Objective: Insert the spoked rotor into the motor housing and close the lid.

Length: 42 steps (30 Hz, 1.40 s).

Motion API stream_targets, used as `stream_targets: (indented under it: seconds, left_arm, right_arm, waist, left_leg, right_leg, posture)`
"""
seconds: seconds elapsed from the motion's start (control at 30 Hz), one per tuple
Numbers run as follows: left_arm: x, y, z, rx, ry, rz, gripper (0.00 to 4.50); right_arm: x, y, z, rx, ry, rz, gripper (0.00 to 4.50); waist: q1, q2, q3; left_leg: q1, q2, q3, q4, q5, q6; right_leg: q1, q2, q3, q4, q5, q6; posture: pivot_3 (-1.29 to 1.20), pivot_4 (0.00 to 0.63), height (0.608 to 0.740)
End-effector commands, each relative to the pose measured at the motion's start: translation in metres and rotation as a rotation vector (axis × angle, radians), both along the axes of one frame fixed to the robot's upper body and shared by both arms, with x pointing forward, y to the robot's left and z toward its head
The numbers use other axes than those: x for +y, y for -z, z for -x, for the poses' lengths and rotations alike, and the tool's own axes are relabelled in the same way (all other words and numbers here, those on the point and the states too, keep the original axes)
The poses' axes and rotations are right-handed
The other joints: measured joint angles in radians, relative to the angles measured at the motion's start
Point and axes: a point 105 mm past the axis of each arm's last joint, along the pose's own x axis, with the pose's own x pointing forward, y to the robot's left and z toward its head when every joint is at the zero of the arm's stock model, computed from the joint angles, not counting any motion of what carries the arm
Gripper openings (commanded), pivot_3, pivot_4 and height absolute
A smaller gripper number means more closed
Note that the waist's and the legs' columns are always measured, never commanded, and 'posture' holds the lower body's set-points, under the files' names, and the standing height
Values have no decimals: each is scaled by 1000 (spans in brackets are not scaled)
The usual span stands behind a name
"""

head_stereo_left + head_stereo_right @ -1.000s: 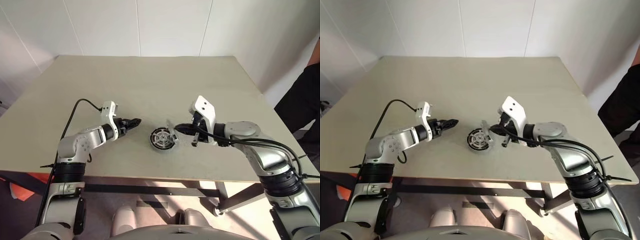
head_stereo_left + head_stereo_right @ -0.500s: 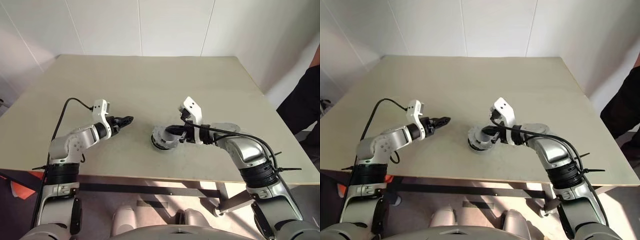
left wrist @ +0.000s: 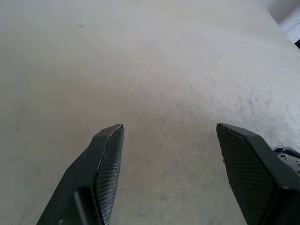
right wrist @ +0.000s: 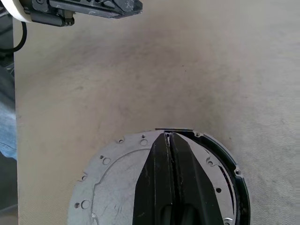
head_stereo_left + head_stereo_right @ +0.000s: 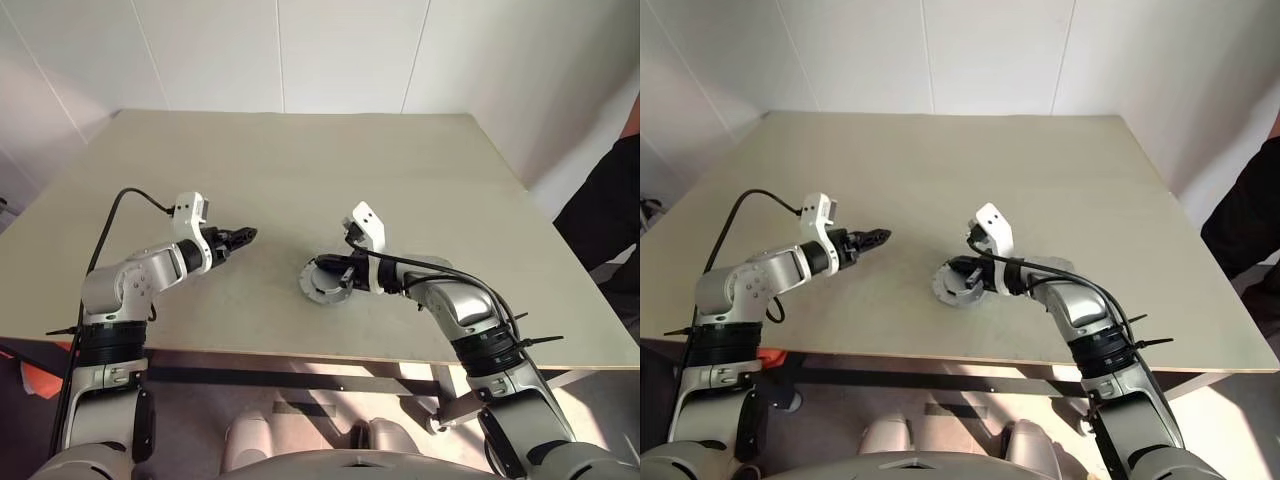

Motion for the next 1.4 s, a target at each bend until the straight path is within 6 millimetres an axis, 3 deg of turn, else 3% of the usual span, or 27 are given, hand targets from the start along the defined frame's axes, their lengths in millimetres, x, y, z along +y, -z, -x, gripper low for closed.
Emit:
stream_targets:
  seconds: [0.03,0.27,0.47,0.7,0.9,1.4]
  left_arm:
    - [-6,-14,-4,-58,20,10,3337]
    - [-21,-13,-10,-68,59,39,3337]
    - [-36,-8,-10,-64,104,54,3337]
    - [-41,-6,-10,-59,127,53,3337]
    - [-39,-5,-8,-48,129,45,3337]
    - [-28,-2,1,-19,106,23,3337]
  right_arm:
    - [-12,12,-5,-6,59,34,19]
    - [-19,-45,-11,-253,30,-58,19]
    - [-27,-58,-2,-263,-59,-26,19]
    - [-24,-38,6,-219,-107,38,2384]
    - [-8,-31,14,-204,-144,56,4447]
    - [0,1,30,-105,-125,84,4483]
  waist:
    - [0,-1,0]
    - [1,-1,0]
    - [0,-1,0]
    - [0,-1,0]
    - [0,-1,0]
    - [-1,-1,0]
  left_leg:
    - [0,0,0,0,0,0]
    - [-2,0,0,0,0,0]
    - [-2,0,0,-1,0,0]
    - [-2,1,0,-1,0,0]
    - [-2,1,0,-1,0,0]
    - [-2,1,0,-1,0,0]
  right_leg:
    - [0,0,0,0,0,0]
    - [-2,0,0,0,0,0]
    - [-2,1,0,-1,0,0]
    - [-2,1,0,-1,0,0]
    - [-2,1,0,-1,0,0]
    - [-2,1,0,-1,0,0]
  posture:
    - [0,0,740]
    - [0,0,740]
    - [0,0,740]
    - [0,0,740]
    - [0,0,740]
    - [0,0,740]
